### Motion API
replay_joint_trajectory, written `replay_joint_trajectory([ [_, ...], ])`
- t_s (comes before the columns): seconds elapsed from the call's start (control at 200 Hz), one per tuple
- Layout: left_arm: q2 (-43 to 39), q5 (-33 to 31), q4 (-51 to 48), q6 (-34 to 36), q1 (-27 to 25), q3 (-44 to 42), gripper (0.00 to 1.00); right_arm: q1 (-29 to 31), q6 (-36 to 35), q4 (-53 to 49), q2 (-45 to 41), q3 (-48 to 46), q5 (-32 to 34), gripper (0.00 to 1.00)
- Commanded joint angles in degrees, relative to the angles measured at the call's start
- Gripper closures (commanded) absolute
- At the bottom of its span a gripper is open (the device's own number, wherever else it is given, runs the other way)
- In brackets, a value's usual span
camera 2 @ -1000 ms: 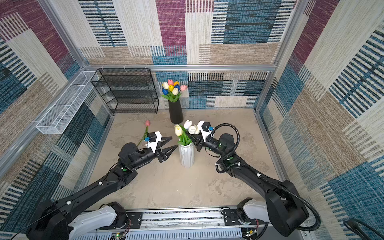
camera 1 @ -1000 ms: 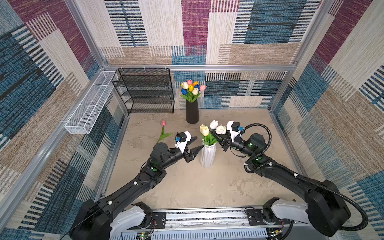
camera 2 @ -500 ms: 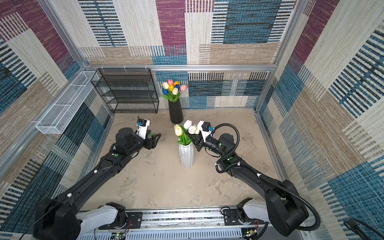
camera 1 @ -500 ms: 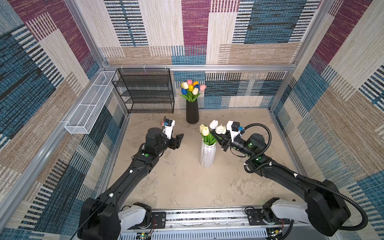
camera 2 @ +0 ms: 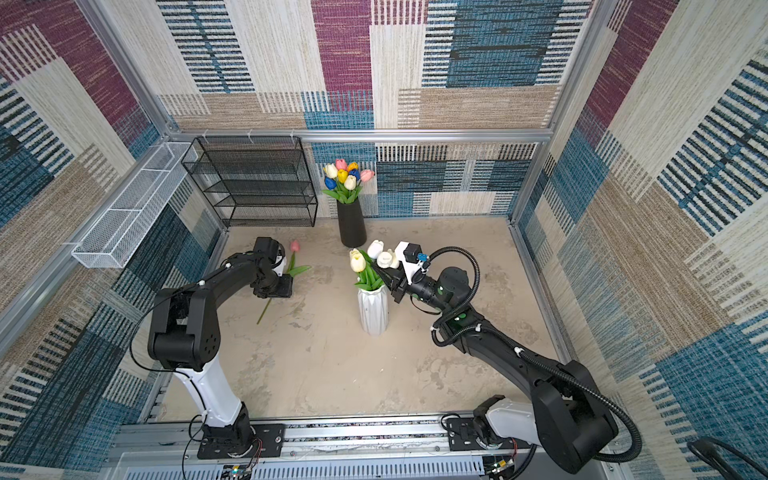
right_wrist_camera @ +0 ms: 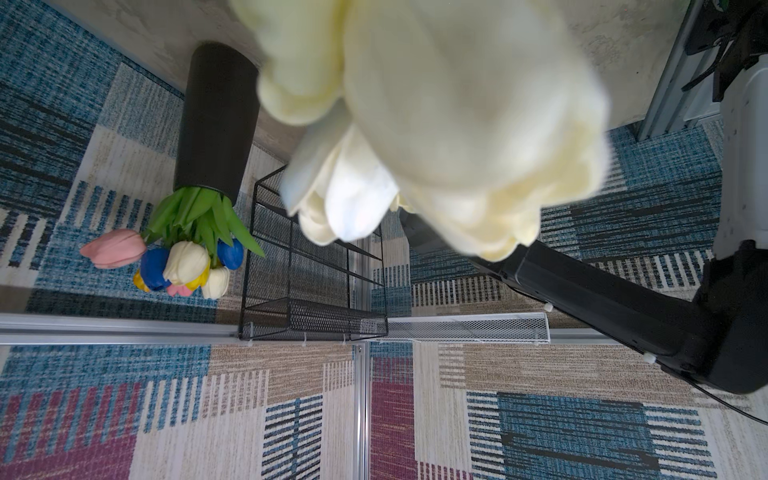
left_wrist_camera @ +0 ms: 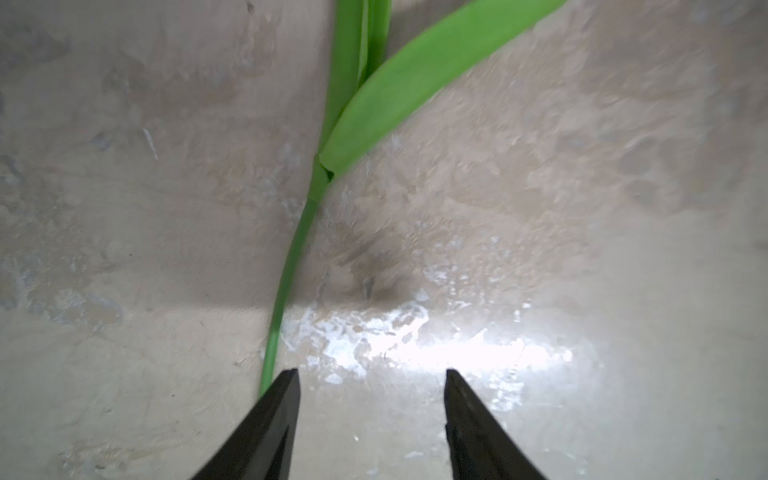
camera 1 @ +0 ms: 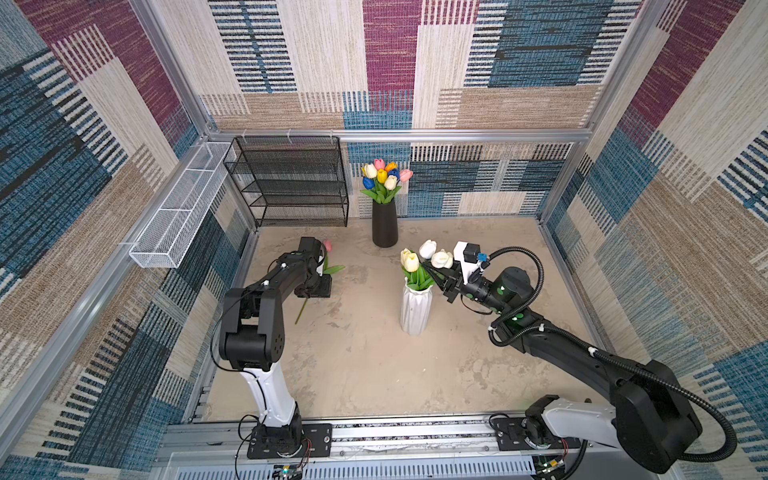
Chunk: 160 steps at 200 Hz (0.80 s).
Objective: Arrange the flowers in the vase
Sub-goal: 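Close the left gripper on the pink tulip stem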
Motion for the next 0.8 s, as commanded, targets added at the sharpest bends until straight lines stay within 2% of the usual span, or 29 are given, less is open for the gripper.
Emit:
replay_joint_trajectory([
  [0.0,3.06,-2.93,-3.79,3.0,0.34,2.61,0.41,-0.03,-0.32,1.17,-0.16,0.44,-0.17,0.78],
  [0.18,5.06,-5.51,-5.69,3.26,1.25,5.57,0.44,-0.03,-0.73,0.84,-0.41,0.51,0.27,0.78],
  [0.31,4.39,-4.95,-5.73,4.62,1.56,6.47,0.44,-0.03,-1.03,1.09,-0.3,0.25,0.45,0.78],
  [0.561,9.58,-3.25,-6.12,6.88,3.63,10.24,0.46,-0.03,-1.03,1.28,-0.11,0.2,0.42,0.78],
  [0.676,11.32,-3.43,-6.24,7.49,4.16,11.16,0.57,-0.03,-1.37,0.89,-0.65,0.21,0.79,0.78],
  [0.796,11.95,-2.06,-6.16,7.76,4.27,11.2,0.81,-0.03,-1.47,1.21,-0.85,-0.12,1.23,0.78],
])
